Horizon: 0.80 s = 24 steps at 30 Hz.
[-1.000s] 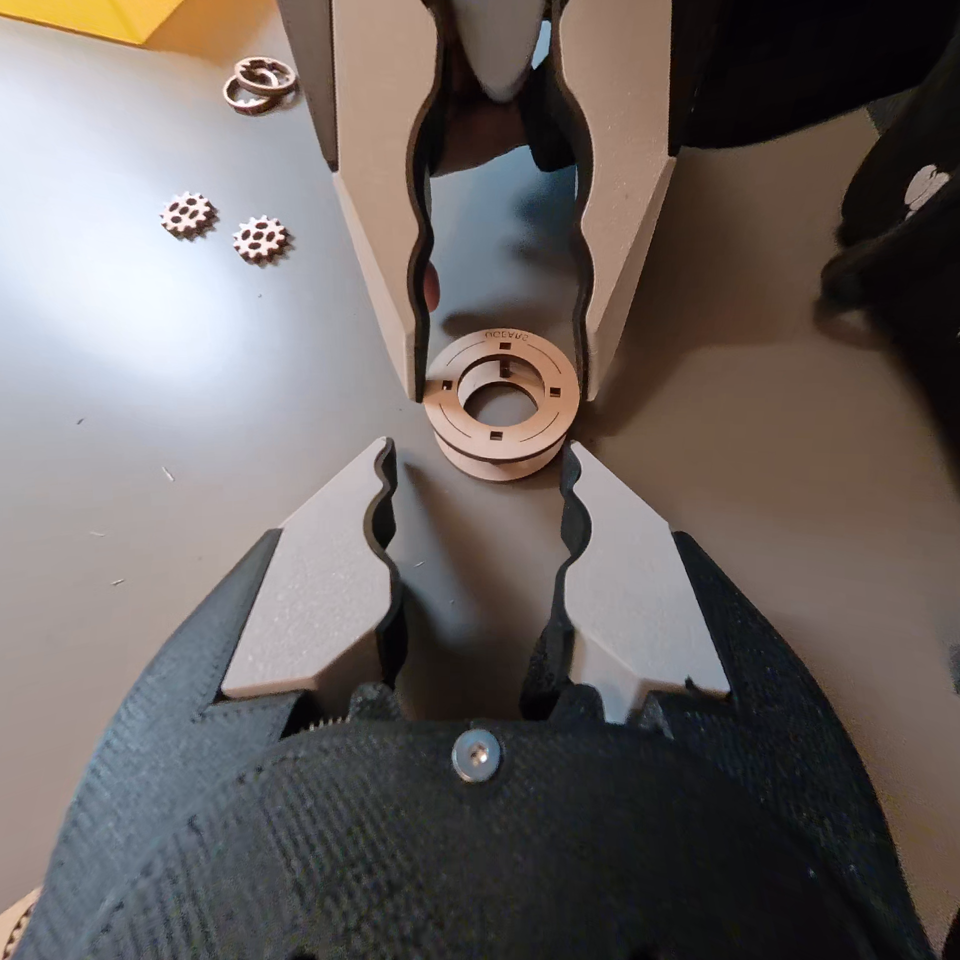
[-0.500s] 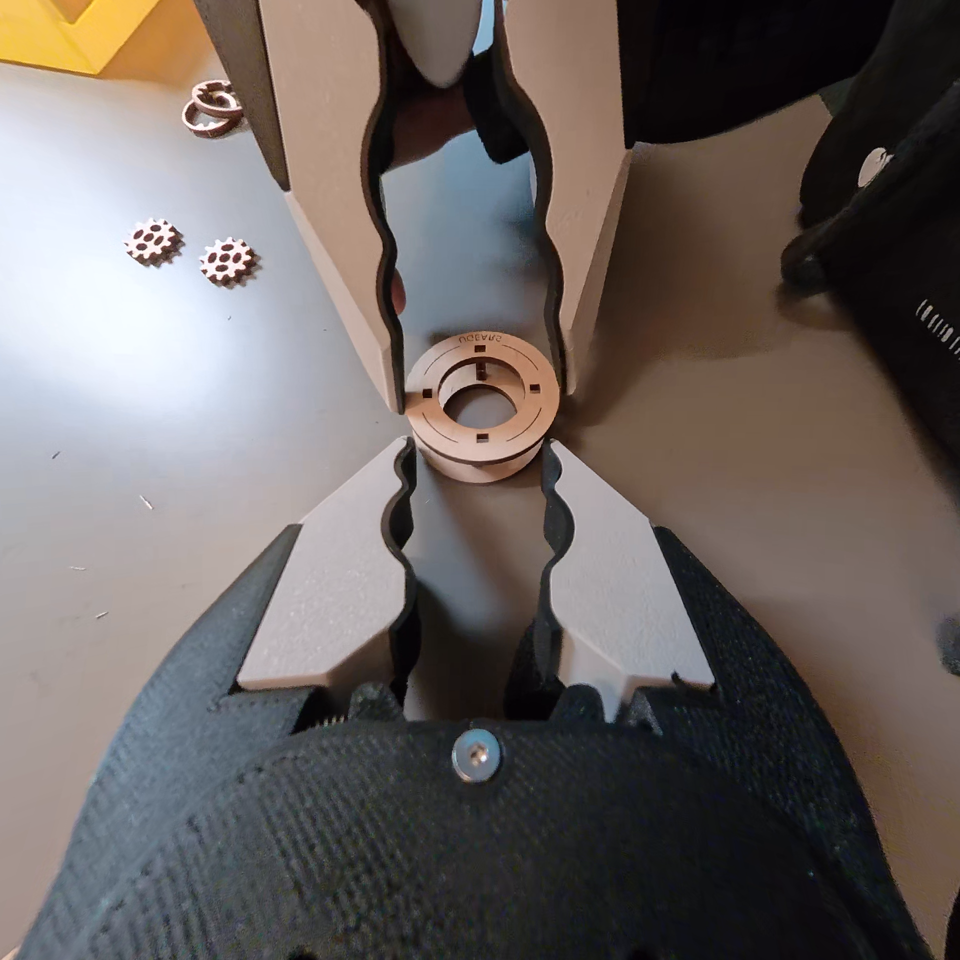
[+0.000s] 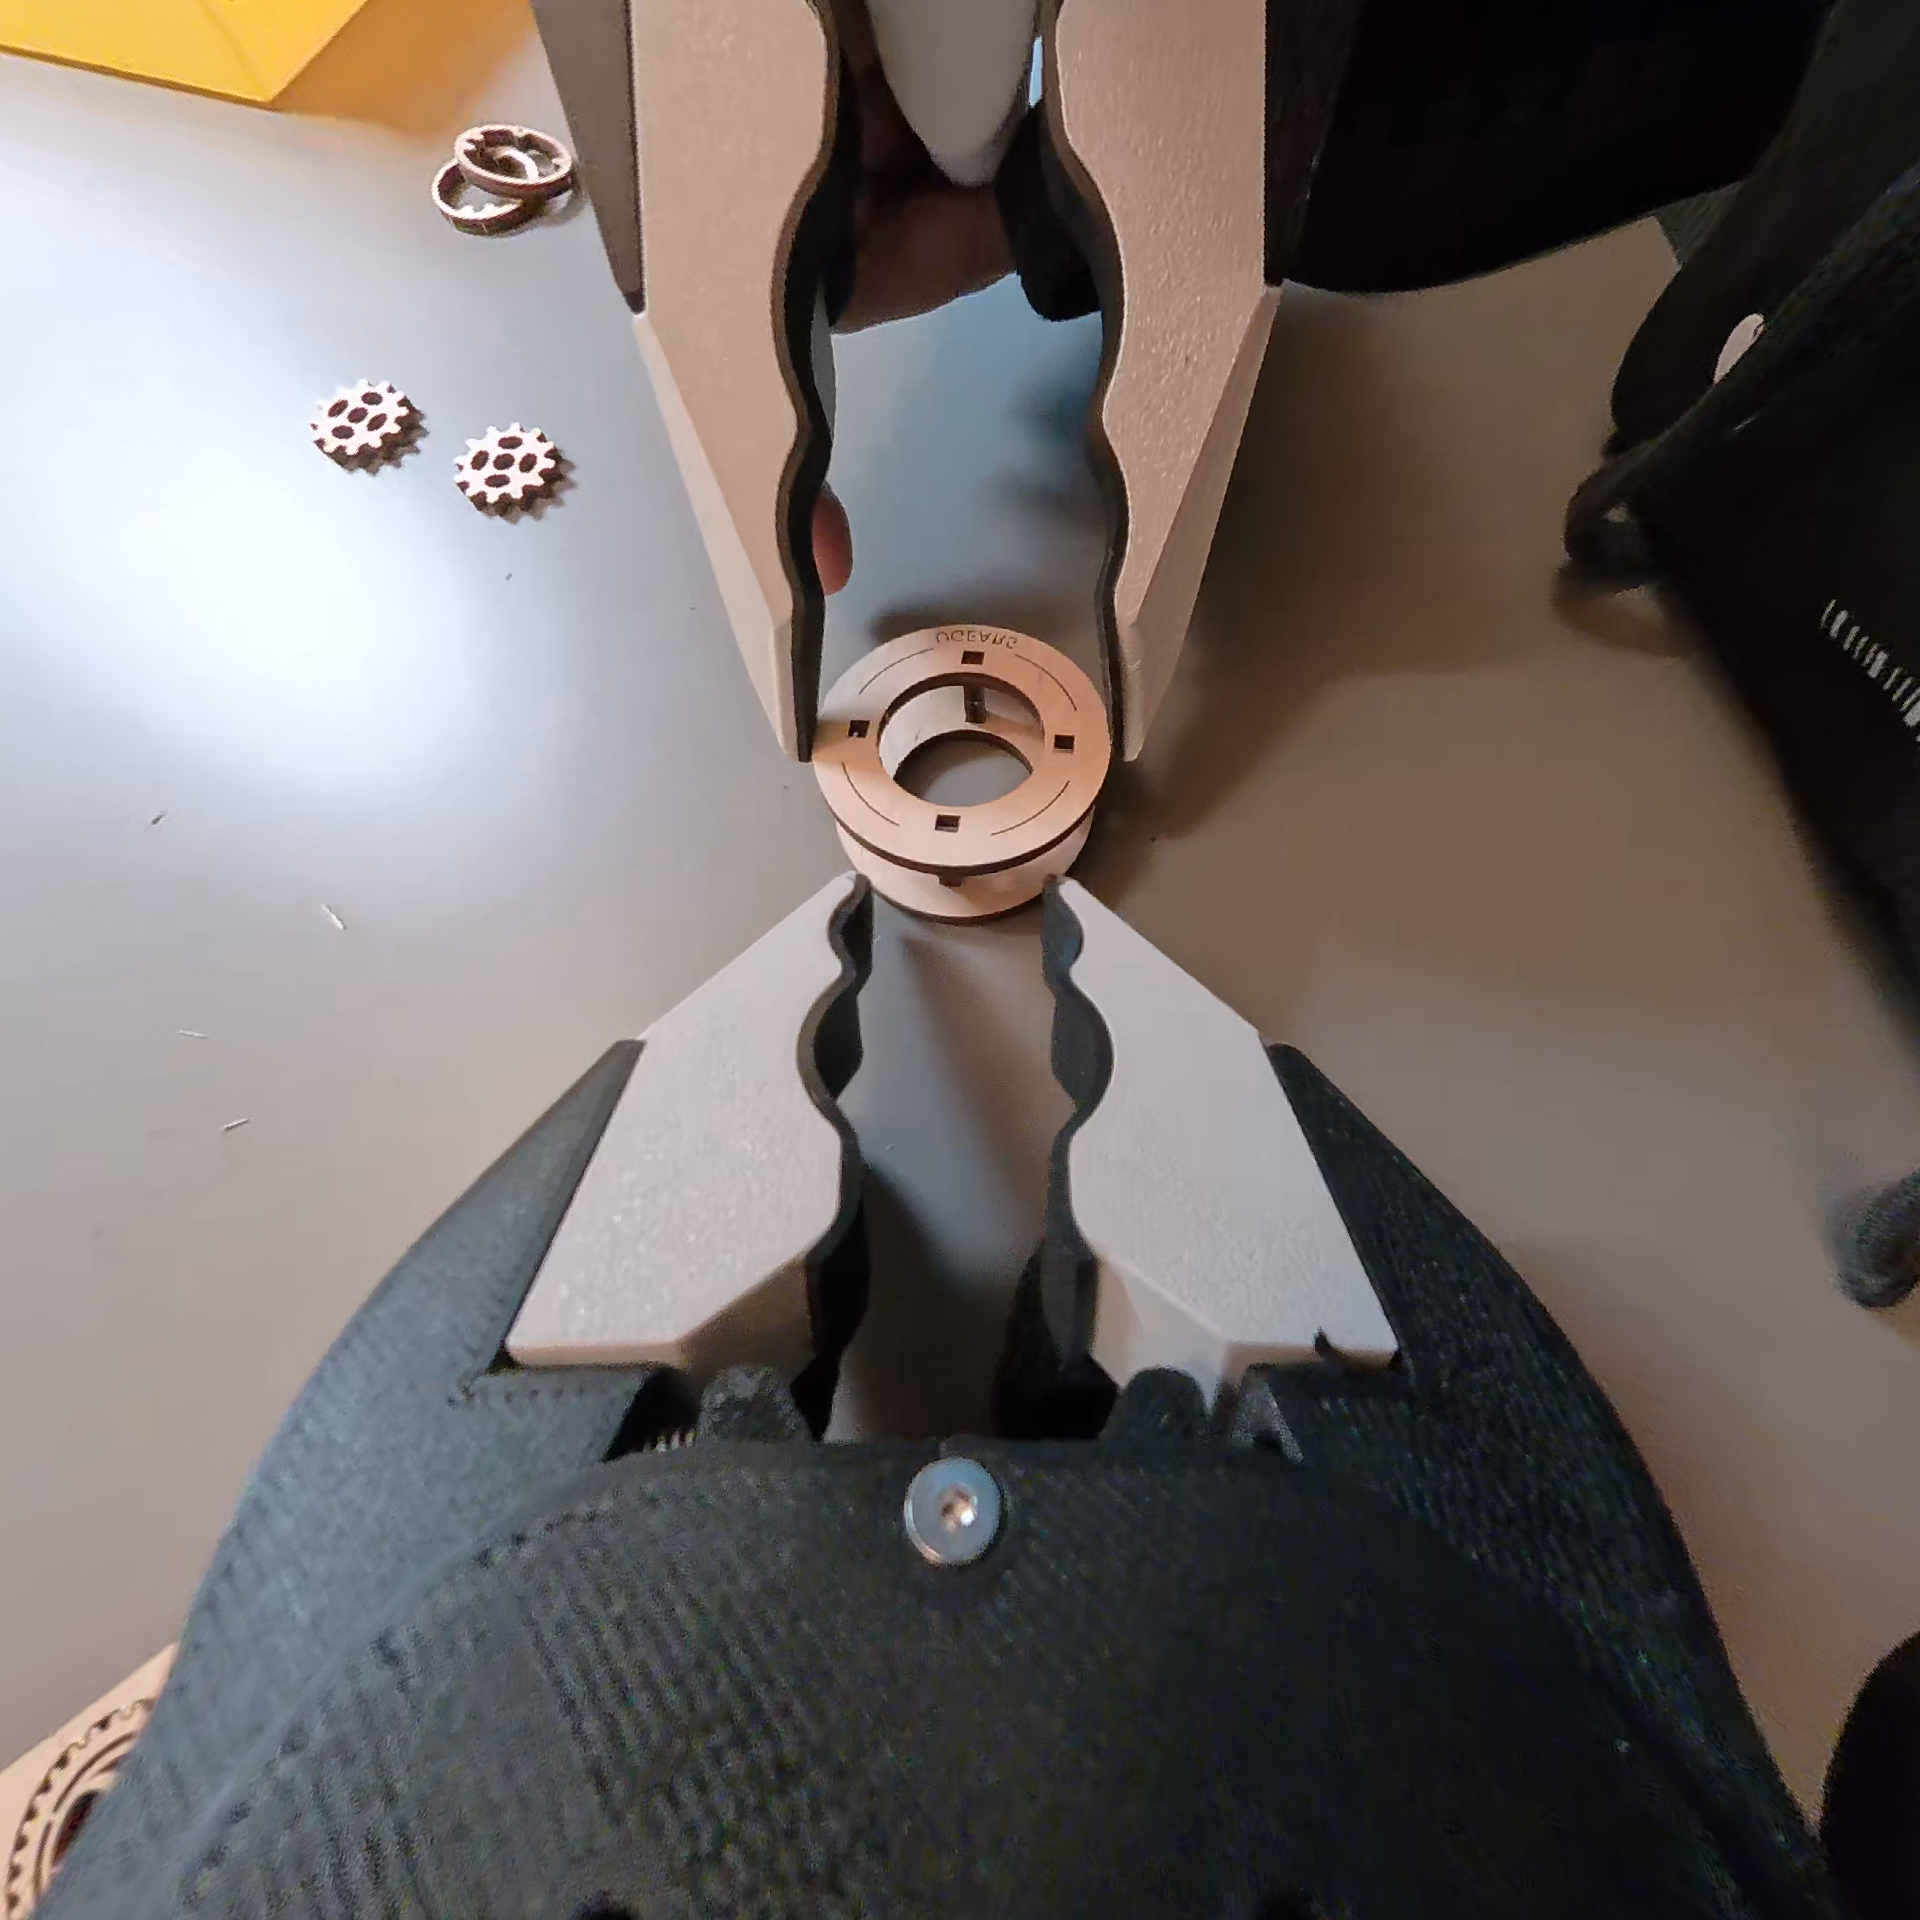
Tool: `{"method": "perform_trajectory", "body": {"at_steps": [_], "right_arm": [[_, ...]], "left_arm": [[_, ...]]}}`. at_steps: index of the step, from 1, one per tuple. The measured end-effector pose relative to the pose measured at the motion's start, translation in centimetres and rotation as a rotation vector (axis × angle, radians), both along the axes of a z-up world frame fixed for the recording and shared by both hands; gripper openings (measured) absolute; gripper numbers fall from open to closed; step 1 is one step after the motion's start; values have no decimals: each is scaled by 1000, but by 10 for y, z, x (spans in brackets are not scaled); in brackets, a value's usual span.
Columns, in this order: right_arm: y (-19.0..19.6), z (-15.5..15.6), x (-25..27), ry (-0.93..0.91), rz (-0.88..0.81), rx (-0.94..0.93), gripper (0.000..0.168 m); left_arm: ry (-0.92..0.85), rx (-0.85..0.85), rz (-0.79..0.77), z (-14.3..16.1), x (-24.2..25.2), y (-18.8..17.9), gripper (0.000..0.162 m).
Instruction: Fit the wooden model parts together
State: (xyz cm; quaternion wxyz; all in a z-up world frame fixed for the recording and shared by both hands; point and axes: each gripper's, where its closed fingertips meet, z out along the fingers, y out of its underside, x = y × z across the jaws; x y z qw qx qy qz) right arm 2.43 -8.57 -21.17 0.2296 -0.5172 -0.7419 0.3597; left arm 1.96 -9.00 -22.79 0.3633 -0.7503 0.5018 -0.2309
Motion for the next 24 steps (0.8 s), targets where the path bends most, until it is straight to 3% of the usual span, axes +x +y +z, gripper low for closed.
{"method": "perform_trajectory", "body": {"at_steps": [8, 16, 24], "right_arm": [[2, -1, -2, -19, -19, 18, 51], [2, -1, -3, -42, -33, 27, 51], [2, -1, -3, -24, -32, 37, 51]], "left_arm": [[-86, -137, 5, 6, 0, -9, 17], [-24, -77, 13, 1, 1, -9, 1], [-62, -59, 70, 4, -8, 2, 4]]}}
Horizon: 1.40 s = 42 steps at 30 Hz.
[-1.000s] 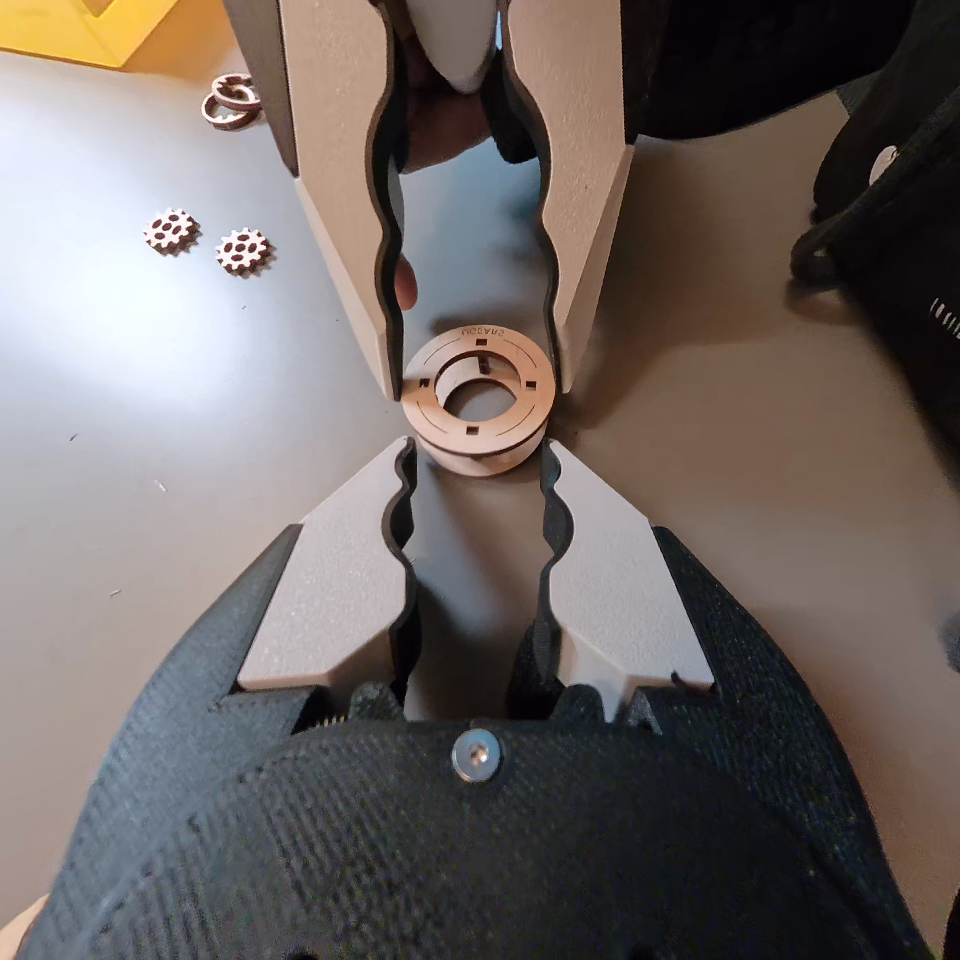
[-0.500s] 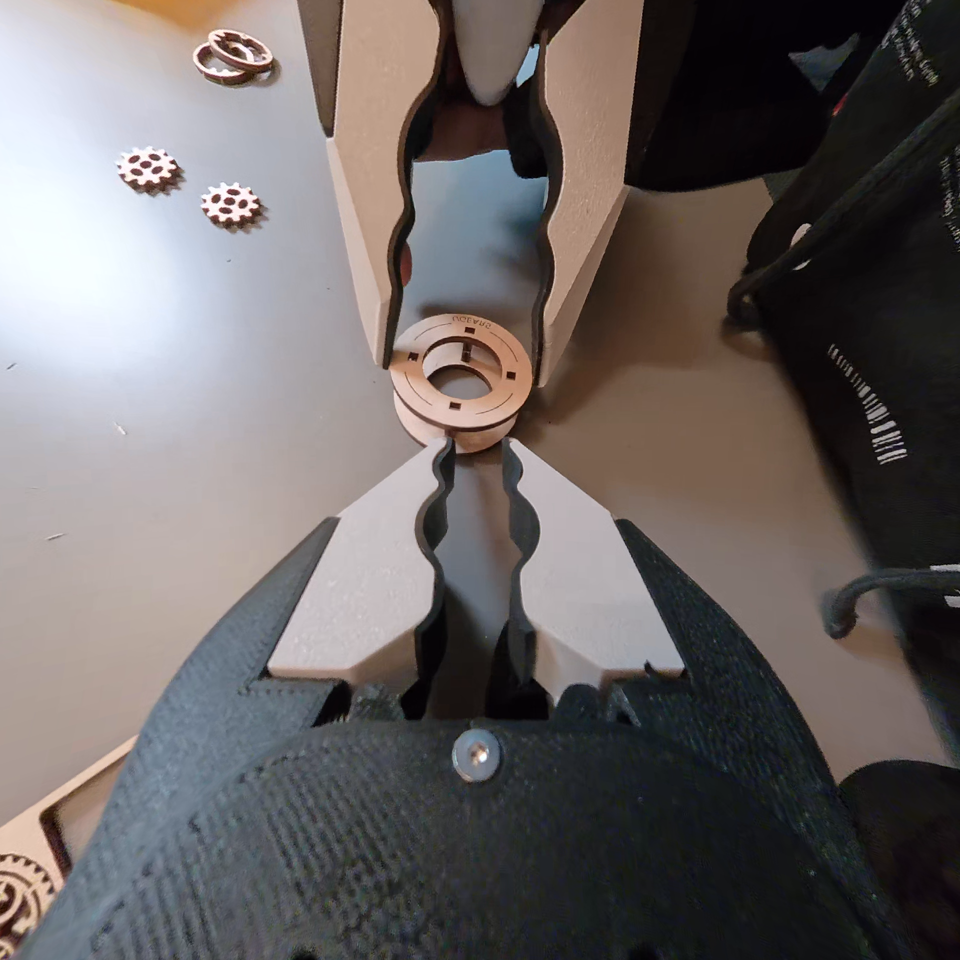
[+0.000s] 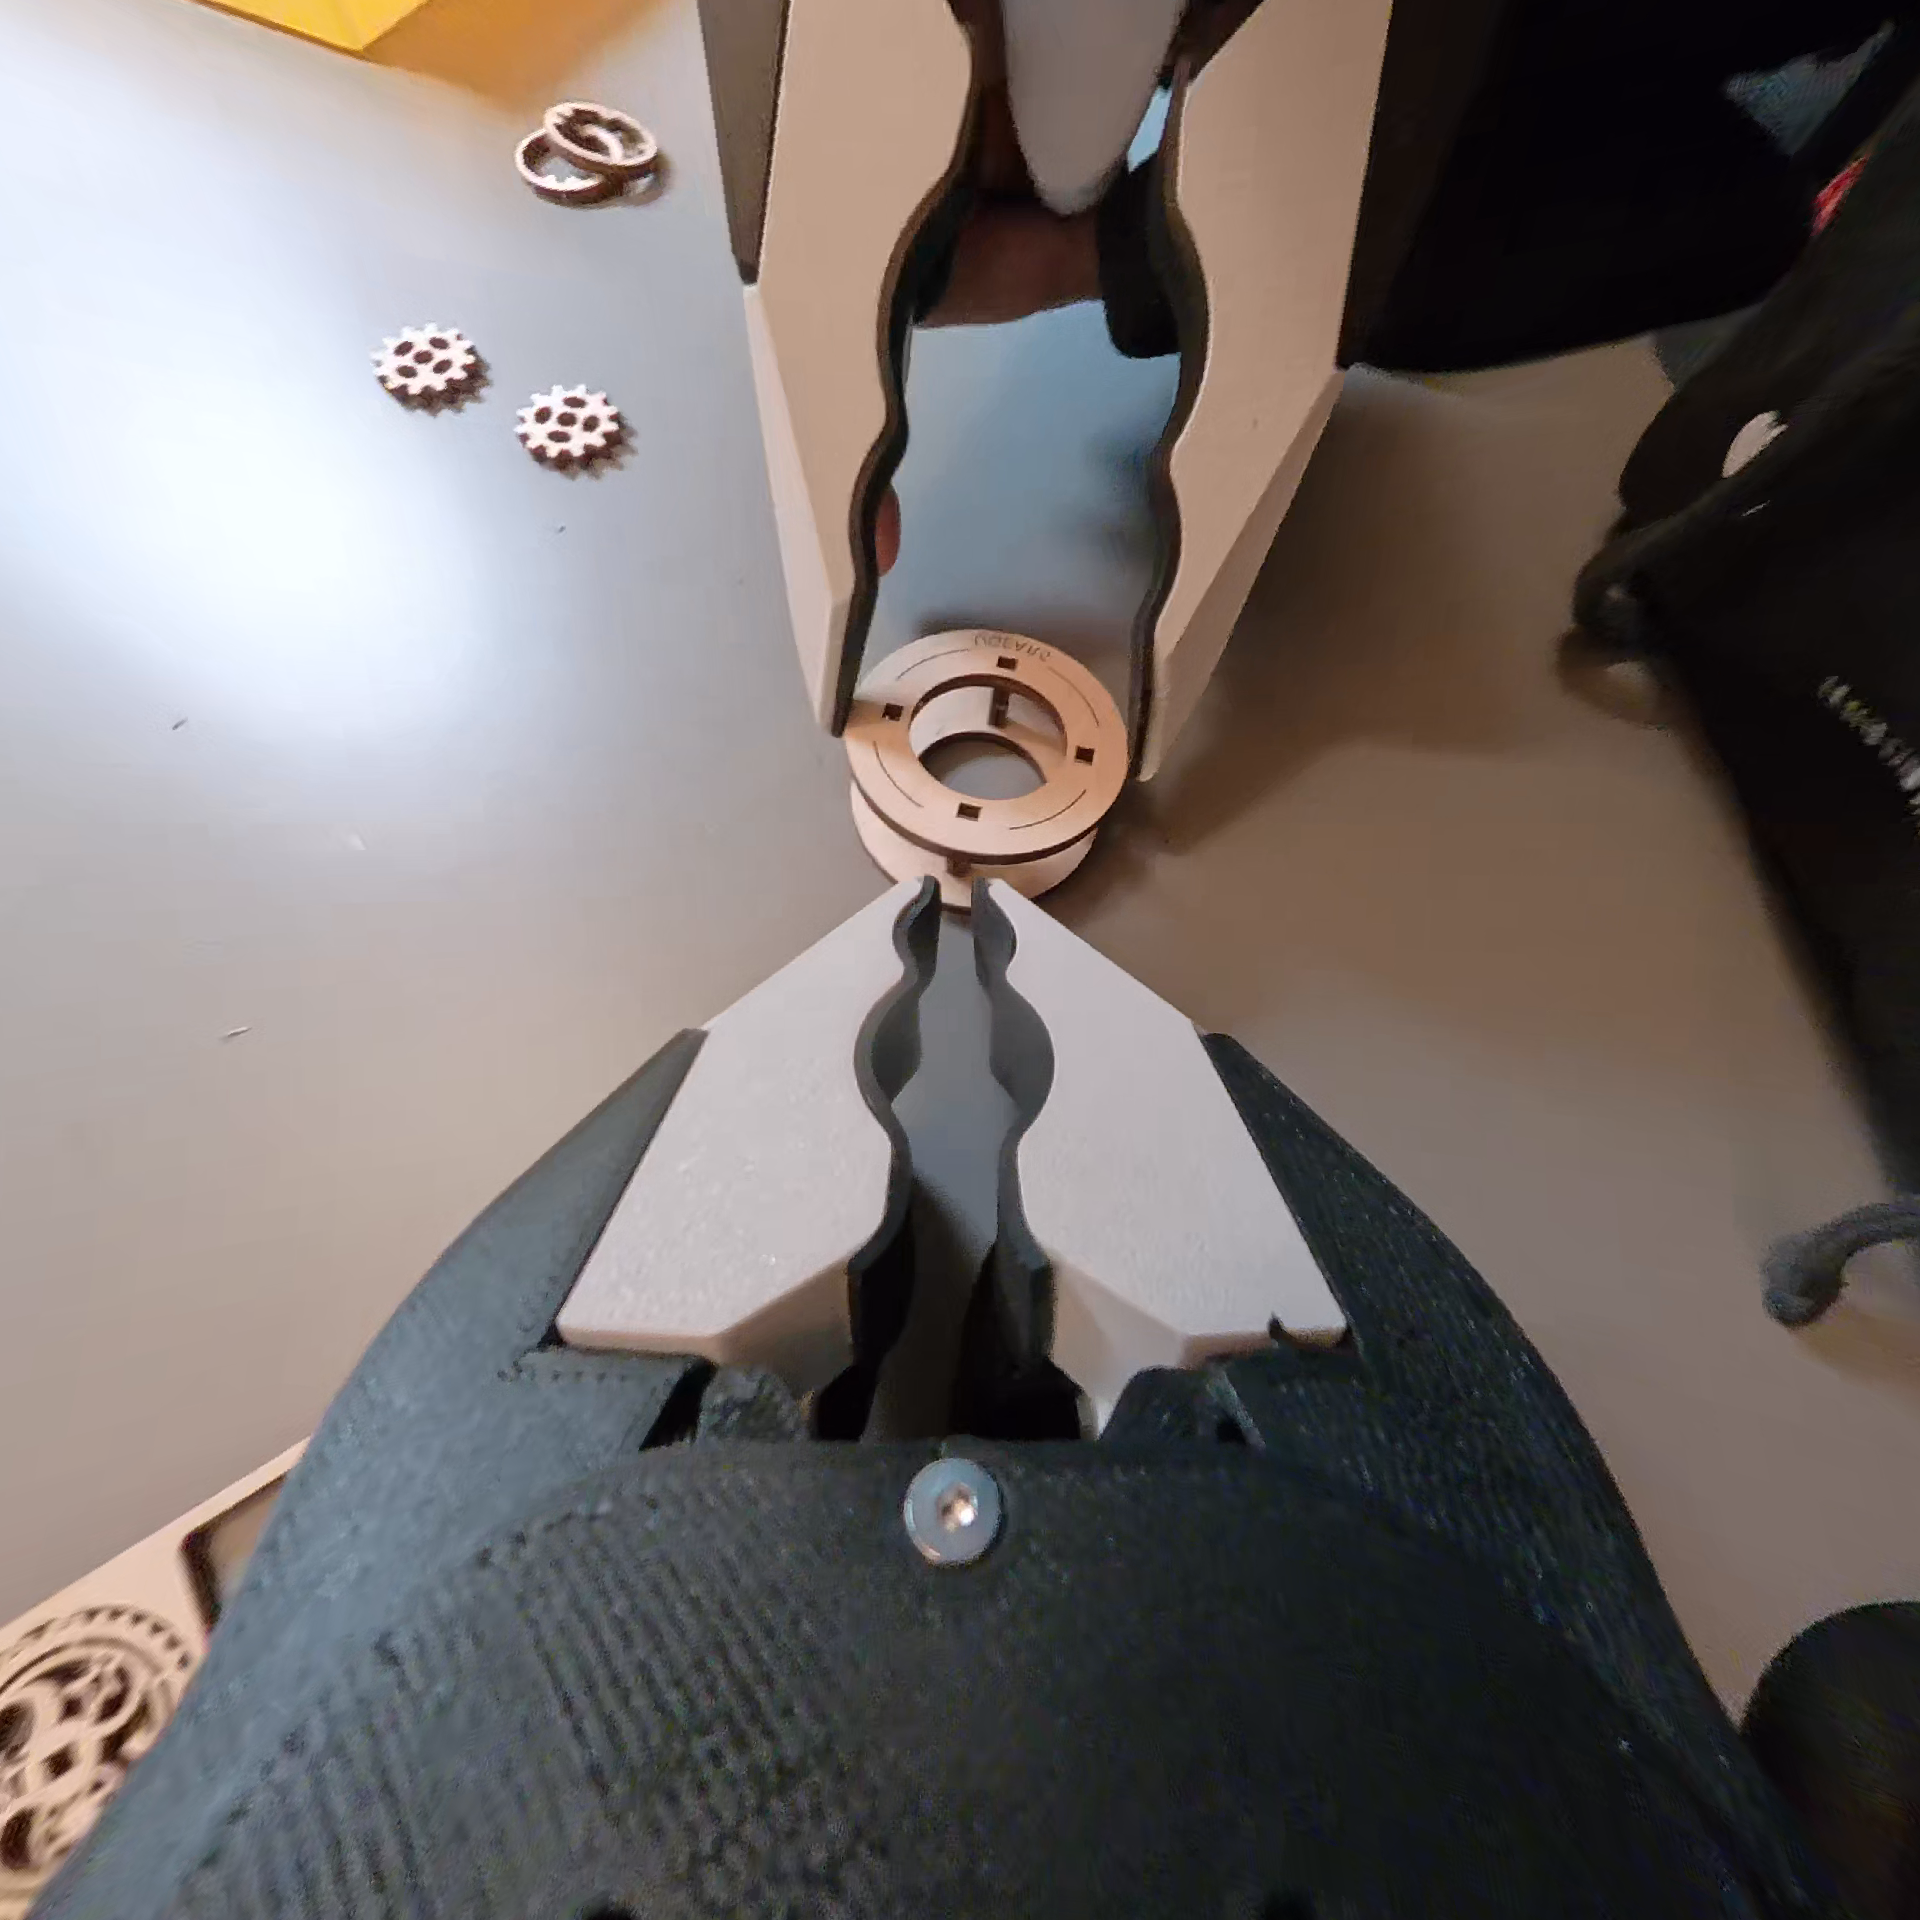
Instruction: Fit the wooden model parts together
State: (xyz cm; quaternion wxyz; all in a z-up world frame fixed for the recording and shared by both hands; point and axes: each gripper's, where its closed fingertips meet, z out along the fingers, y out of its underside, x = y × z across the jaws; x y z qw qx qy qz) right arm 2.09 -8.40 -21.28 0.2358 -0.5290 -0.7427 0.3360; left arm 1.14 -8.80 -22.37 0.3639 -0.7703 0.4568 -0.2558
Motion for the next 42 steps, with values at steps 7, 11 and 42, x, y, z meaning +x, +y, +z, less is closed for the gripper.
{"method": "perform_trajectory", "body": {"at_steps": [7, 11, 42], "right_arm": [[1, 0, 0, 8, -5, -4, 51], [3, 0, 0, 12, -14, -7, 51], [3, -2, 0, 5, 2, 46, 52]], "left_arm": [[-98, -126, -17, 3, 6, -5, 1], [-192, -238, 16, 8, 2, -2, 9], [-839, -1001, 251, 50, 14, -4, 82]]}}
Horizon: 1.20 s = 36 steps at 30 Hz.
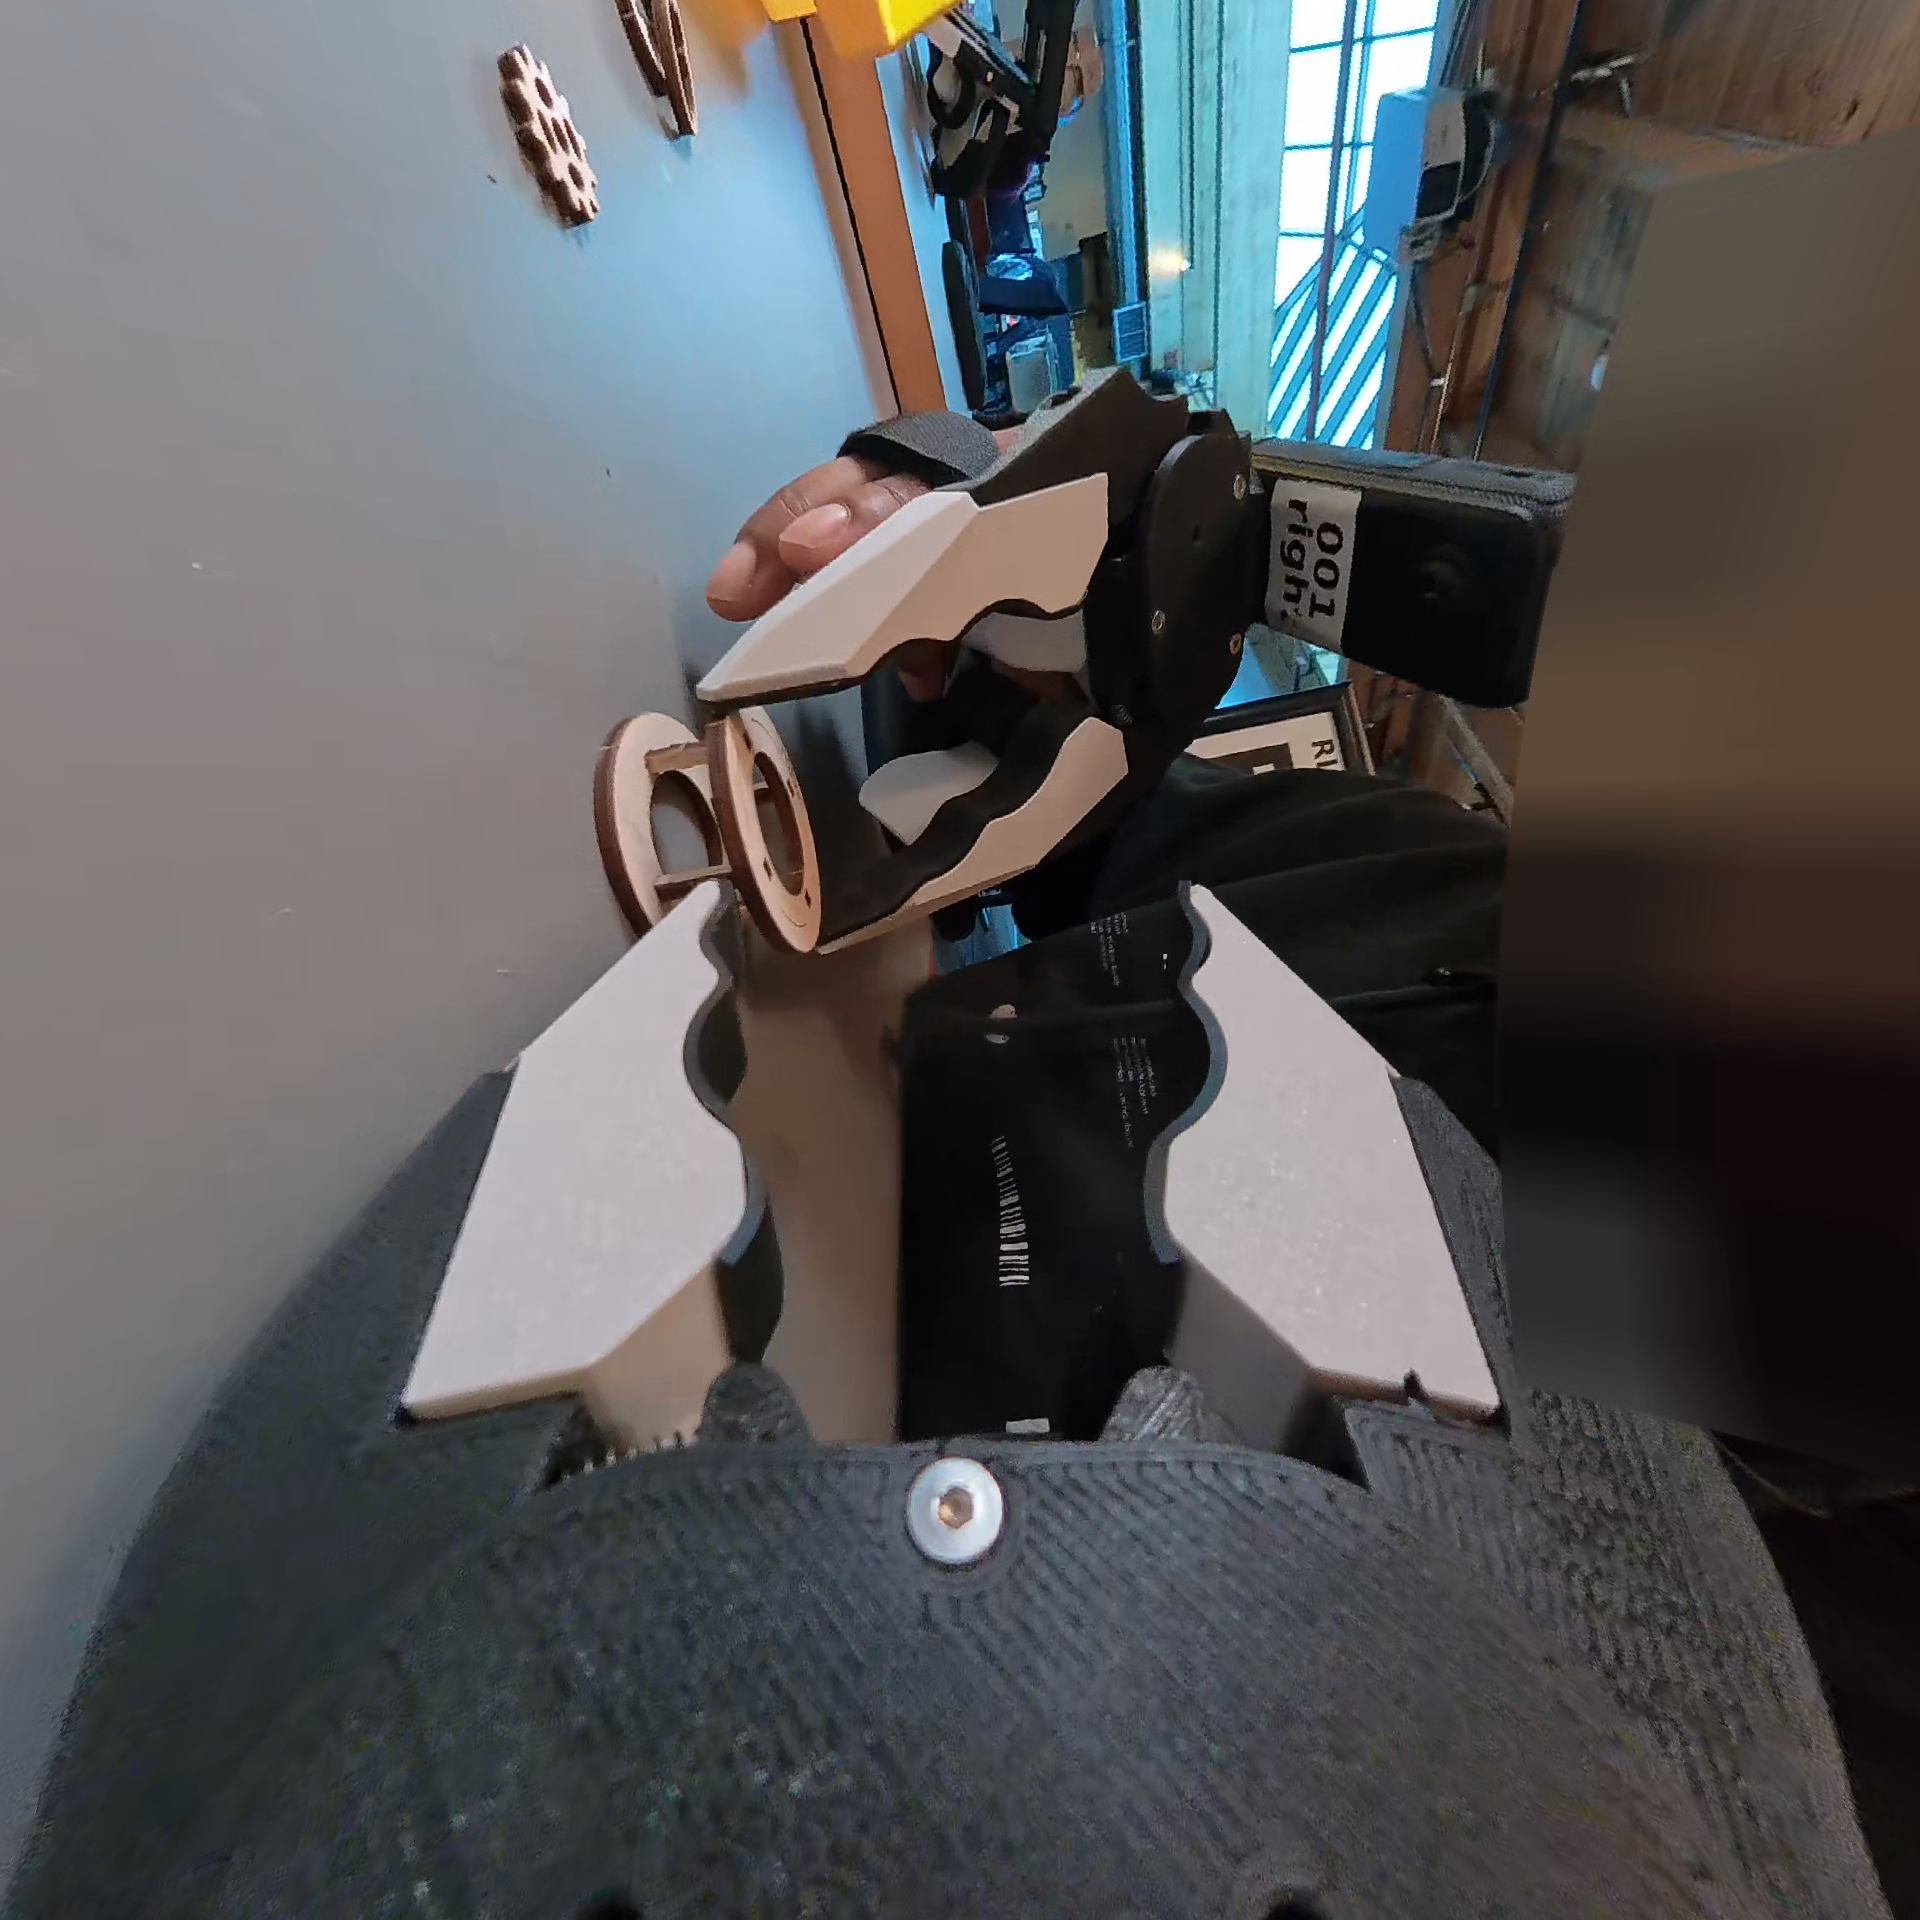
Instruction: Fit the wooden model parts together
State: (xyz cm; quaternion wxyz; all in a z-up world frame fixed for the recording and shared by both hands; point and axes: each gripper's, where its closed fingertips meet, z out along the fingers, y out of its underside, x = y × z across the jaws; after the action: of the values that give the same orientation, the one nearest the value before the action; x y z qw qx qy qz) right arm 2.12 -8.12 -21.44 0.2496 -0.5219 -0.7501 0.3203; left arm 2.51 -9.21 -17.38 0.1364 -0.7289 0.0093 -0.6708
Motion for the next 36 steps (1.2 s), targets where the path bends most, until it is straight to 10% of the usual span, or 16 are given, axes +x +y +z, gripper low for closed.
{"method": "perform_trajectory", "body": {"at_steps": [24, 36], "right_arm": [[4, 12, -1, -23, -23, -30, 47], [6, 8, -11, 20, -76, -29, 6]], "left_arm": [[-41, -34, 30, 0, -1, 1, 75], [-69, -41, 46, 1, 0, 2, 77]]}}
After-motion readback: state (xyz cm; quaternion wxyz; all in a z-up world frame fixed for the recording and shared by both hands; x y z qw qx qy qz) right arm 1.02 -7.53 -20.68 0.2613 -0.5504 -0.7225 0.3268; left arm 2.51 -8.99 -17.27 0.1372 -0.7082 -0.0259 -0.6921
